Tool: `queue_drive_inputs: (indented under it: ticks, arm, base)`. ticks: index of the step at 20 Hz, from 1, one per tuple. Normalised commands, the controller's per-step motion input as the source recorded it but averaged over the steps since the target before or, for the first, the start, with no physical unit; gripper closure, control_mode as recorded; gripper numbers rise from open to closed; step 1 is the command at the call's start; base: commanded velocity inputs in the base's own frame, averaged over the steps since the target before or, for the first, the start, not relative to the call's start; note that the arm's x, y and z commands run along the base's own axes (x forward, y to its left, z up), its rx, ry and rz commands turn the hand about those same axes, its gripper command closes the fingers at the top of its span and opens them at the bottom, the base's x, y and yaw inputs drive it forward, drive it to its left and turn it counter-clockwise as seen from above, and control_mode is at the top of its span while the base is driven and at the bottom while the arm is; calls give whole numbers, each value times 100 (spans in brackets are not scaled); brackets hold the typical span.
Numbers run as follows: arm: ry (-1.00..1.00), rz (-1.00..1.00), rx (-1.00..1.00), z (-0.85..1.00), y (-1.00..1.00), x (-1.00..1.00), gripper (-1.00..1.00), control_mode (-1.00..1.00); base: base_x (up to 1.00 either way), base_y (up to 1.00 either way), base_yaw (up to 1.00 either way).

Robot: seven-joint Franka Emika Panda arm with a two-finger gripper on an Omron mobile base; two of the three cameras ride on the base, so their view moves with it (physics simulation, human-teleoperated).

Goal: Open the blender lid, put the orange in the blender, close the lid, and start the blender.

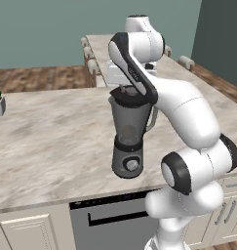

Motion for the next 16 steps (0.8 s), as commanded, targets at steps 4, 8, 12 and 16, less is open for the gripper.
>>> queue_drive_inputs:
  ticks: [4, 8, 12, 16]
  arm:
    - [0, 13, 7, -1, 0, -1, 100, -100]
    - [0, 15, 6, -4, -10, -1, 100, -100]
    - [0, 7, -1, -32, -4, 0, 100, -100]
    - [-7, 0, -16, -56, 0, 0, 100, -100]
  base:
    - [0, 0, 0]
    - [0, 0, 0]
    - [0, 0, 0]
    - [0, 0, 0]
